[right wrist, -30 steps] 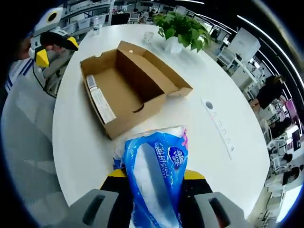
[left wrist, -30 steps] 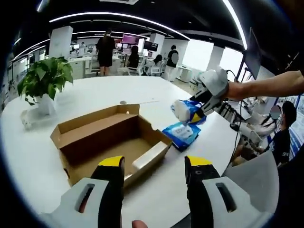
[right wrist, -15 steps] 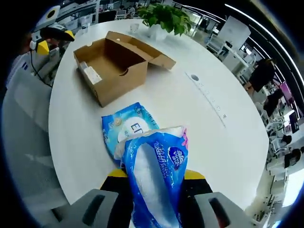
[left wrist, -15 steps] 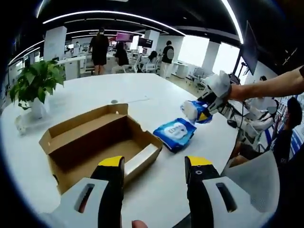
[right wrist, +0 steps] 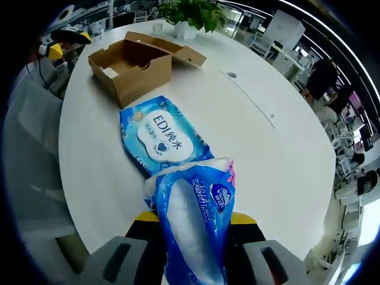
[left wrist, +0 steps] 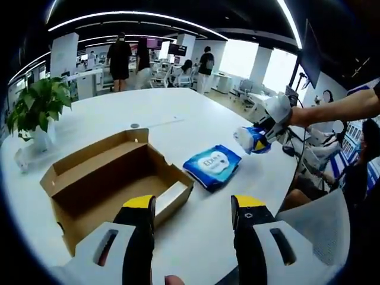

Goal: Operate the shoe box by opening the lid, removing the specified soft item, and placing it in the target area until the item is outside and the box remains undamaged.

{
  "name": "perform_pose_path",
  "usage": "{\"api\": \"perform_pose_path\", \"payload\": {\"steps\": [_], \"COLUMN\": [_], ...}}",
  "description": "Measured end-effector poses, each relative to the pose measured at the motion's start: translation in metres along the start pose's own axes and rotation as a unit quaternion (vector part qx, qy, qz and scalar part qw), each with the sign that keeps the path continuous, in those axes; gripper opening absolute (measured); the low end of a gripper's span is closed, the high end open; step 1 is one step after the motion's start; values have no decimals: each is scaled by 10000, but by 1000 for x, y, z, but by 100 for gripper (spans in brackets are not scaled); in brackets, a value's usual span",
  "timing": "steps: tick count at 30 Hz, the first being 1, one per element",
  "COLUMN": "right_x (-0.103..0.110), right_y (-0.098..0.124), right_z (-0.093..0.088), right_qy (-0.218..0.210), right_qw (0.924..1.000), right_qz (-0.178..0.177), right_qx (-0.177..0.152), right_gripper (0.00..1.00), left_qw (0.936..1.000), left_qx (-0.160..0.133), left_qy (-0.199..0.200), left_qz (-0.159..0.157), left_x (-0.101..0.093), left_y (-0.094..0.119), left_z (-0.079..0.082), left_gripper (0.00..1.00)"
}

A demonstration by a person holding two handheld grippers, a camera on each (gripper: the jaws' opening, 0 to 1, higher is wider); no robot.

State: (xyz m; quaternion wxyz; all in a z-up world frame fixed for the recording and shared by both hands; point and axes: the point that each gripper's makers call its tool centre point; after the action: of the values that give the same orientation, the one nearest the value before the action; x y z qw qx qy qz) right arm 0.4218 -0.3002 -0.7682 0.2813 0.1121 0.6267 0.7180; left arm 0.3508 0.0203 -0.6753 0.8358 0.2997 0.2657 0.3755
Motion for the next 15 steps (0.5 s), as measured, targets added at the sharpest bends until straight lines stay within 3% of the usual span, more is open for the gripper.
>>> {"api": "perform_pose_path", "payload": {"steps": [15], "right_x": [-17], "right_y": [-8], "right_z": [-14], "right_qy": [177], "right_qw": [9998], "right_qz": [56], "right_qx": [28], "right_gripper": [34], "left_qw": [9999], "left_qx": [65], "left_qy": [47], "left_qz": [108], "left_x": [-5], "left_y": [-5], "left_z": [2], "left_gripper": [52]}}
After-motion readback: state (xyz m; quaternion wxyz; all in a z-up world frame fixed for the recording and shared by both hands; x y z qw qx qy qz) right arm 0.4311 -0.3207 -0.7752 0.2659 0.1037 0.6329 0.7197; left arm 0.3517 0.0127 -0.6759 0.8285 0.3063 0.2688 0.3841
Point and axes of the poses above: the point that each gripper's makers call its tool centre point, and the gripper's own axes: y roughly backward along the fingers, x roughly to its left, z roughly out of its top, and after that the axes turned 10 degrees about x, right-handed
